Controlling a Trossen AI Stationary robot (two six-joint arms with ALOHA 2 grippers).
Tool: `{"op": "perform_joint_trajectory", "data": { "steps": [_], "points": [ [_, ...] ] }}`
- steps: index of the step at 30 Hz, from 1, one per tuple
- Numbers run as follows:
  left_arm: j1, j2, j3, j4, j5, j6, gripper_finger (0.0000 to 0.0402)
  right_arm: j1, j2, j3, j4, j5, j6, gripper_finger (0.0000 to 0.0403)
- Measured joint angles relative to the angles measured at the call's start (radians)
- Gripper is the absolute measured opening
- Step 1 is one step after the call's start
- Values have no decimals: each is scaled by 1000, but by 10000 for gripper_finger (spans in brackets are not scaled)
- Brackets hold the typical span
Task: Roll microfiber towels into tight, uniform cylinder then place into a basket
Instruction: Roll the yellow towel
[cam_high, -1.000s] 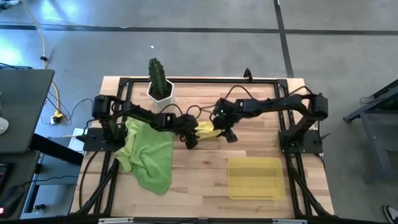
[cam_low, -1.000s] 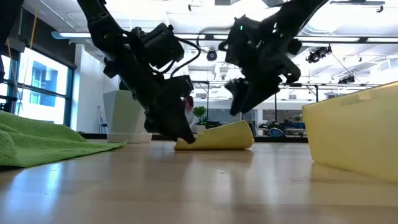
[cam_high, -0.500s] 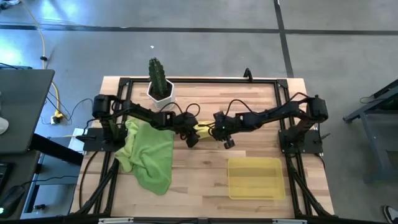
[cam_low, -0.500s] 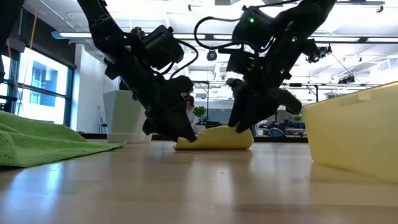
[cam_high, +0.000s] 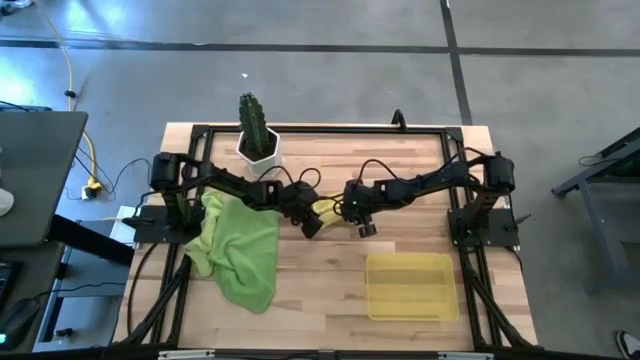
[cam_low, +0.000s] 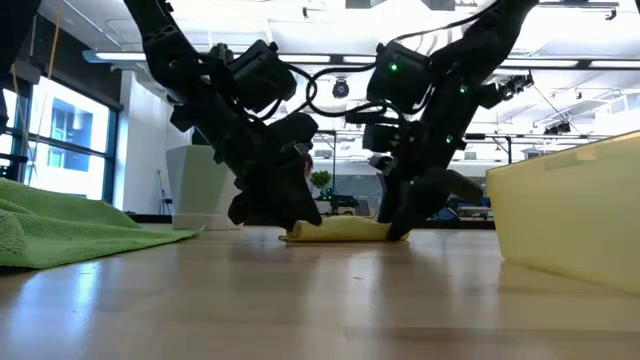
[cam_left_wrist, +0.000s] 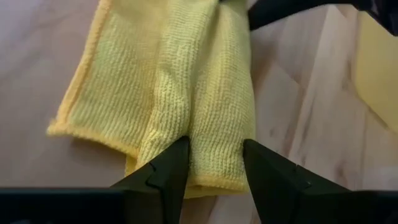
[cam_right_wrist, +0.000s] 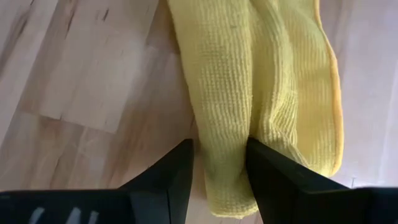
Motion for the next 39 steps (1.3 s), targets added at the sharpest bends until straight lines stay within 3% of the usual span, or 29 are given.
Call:
{"op": "perform_joint_trajectory", "data": {
  "steps": [8,12,17,23,33,39],
  "points": [
    [-3,-31,-3,-1,3,135,145,-2,12,0,-1,0,46,120],
    [-4,-67,-5,-13,5,273,152,-6,13,0,-3,1,75,74],
    [-4,-129,-4,-68,-43,323,157,-7,13,-1,-9,4,104,11],
    [-22,-185,-2,-128,-79,334,159,-12,14,-1,-11,-9,162,8],
    [-116,-179,-2,-96,-95,520,159,-139,15,3,-28,-380,476,2],
    [-170,-133,-1,59,-330,689,159,-205,20,-2,-45,-620,660,1]
  ]
}}
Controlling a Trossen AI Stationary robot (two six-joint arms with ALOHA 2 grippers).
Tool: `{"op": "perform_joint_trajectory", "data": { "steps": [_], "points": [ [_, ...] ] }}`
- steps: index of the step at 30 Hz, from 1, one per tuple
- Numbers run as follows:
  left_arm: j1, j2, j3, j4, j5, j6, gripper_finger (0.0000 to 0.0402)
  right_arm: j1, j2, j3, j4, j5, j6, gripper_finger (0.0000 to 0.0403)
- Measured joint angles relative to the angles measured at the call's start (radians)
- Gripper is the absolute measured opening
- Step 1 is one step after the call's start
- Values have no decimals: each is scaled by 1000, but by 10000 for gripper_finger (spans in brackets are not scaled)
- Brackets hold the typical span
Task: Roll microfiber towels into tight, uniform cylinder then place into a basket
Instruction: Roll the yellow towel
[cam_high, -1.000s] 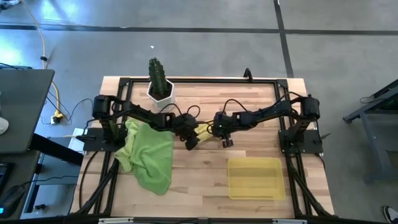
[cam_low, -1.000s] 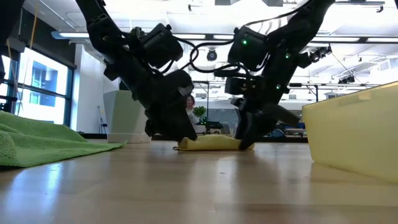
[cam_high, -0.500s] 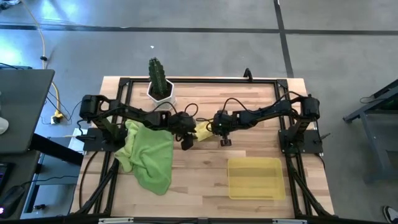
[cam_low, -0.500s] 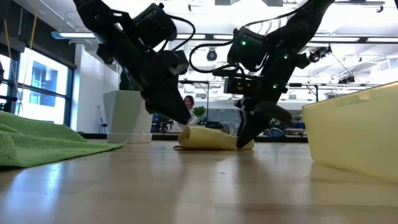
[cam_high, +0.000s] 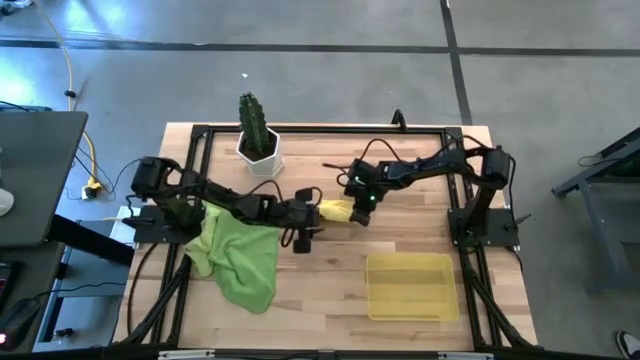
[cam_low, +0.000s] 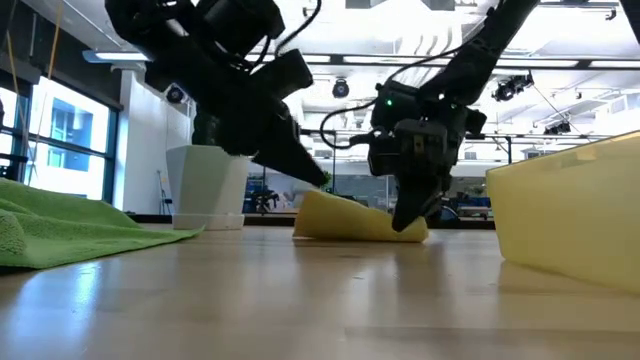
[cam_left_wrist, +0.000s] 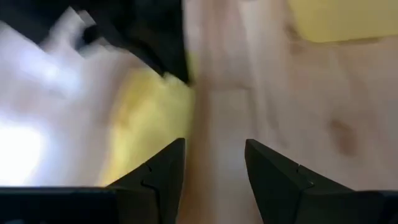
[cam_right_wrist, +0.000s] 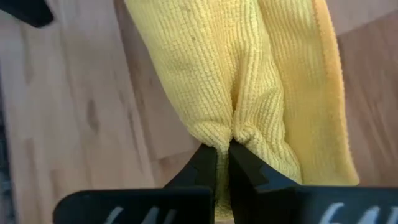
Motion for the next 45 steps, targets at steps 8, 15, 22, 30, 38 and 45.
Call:
{"op": "perform_joint_trajectory", "data": {
  "steps": [8,15,22,30,38,45],
  "points": [
    [-11,130,1,150,-96,245,159,-17,0,0,-12,-55,65,1],
    [10,190,1,174,-257,280,159,-17,-1,0,-18,-57,66,1],
    [46,204,2,137,-138,109,159,-17,-2,0,-18,-55,60,1],
    [82,197,8,35,2,-134,126,-19,-6,1,-4,-16,-91,58],
    [119,196,7,30,89,-376,79,-70,-118,1,-57,39,-246,110],
    [157,196,6,32,158,-508,56,-14,-251,1,-96,211,-581,112]
  ]
}}
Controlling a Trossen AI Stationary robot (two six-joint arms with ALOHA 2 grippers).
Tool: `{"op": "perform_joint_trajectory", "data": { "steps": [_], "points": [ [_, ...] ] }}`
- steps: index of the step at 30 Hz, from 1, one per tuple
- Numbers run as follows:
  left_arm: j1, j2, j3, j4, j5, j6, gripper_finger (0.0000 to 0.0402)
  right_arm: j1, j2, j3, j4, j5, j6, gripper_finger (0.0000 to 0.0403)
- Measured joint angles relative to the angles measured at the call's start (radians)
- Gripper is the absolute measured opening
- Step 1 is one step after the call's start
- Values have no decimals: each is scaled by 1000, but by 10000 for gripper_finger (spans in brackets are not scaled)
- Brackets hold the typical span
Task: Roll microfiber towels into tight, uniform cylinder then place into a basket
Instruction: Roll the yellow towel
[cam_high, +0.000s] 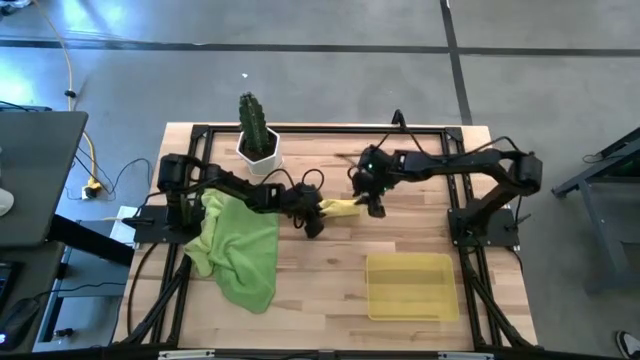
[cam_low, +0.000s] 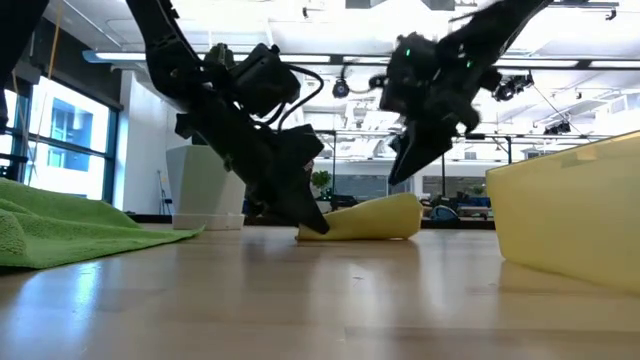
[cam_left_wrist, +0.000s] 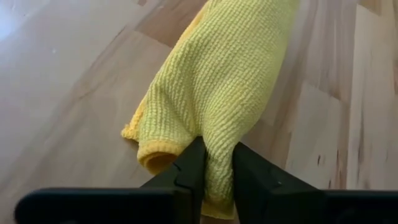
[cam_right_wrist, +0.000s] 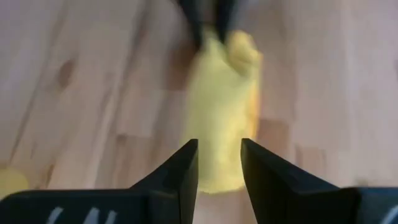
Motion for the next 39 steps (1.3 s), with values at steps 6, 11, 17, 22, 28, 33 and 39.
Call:
{"op": "perform_joint_trajectory", "data": {
  "steps": [6,11,17,22,28,33,39],
  "points": [
    [9,0,-1,2,9,-21,51,120,16,0,36,164,-97,112],
    [9,0,-1,2,6,-22,51,161,42,0,45,298,-62,112],
    [13,0,-1,2,6,-58,51,179,70,0,45,300,-62,113],
    [14,0,-1,2,30,-59,51,198,56,0,66,325,-80,128],
    [14,0,-1,2,33,-62,51,225,25,1,68,364,15,151],
    [14,0,-1,2,33,-66,51,242,61,1,59,367,100,158],
    [14,0,-1,2,33,-66,51,253,115,1,86,442,119,158]
  ]
}}
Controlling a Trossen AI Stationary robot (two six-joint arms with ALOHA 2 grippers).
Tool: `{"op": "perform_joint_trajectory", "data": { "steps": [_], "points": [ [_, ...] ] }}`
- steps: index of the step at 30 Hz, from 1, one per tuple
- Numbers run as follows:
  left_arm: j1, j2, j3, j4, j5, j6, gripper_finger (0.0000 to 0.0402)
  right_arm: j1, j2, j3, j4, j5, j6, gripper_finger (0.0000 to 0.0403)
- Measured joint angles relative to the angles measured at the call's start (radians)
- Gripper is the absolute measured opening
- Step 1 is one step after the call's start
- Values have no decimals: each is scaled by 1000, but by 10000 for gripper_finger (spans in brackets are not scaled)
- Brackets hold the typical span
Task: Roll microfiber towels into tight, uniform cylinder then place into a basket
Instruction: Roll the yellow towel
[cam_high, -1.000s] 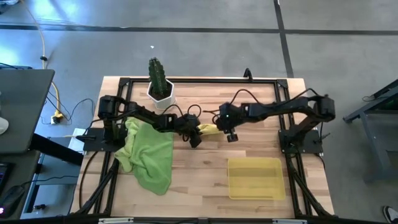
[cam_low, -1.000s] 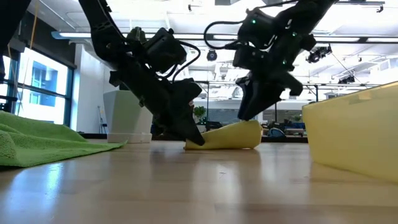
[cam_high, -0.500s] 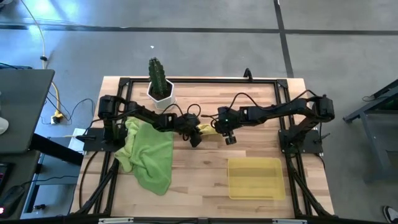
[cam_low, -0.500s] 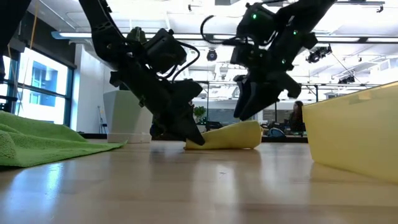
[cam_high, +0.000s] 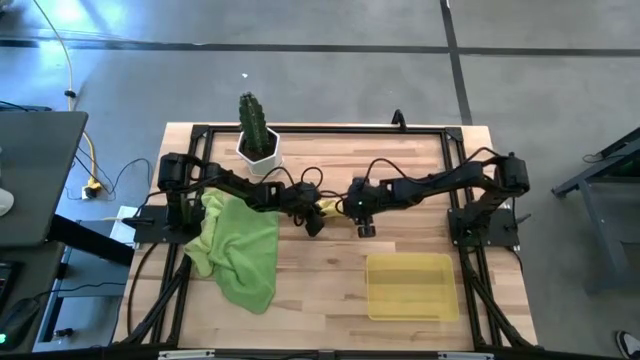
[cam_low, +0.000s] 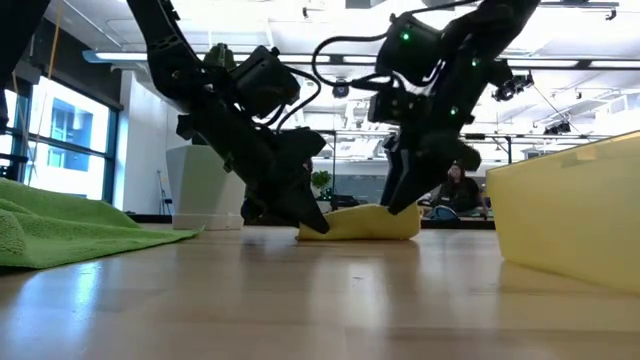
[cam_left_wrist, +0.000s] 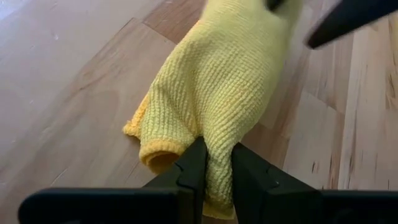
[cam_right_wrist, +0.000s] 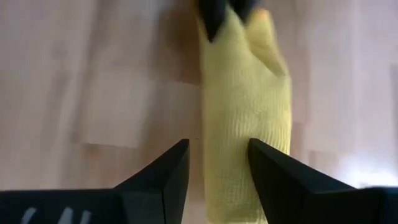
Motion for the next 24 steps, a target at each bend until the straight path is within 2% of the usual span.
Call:
{"op": "perform_joint_trajectory", "data": {
  "steps": [3,11,18,21,24],
  "points": [
    [0,0,0,3,0,0,51,-1,24,0,26,66,-16,158],
    [0,0,0,4,0,0,51,-4,109,0,112,38,-95,158],
    [0,-3,-1,4,2,12,51,-27,133,2,121,27,-45,158],
    [-4,-25,-4,-18,12,15,53,-36,134,2,119,18,-23,143],
    [-9,-54,-5,-40,14,22,62,-49,135,2,114,4,-12,106]
  ]
}}
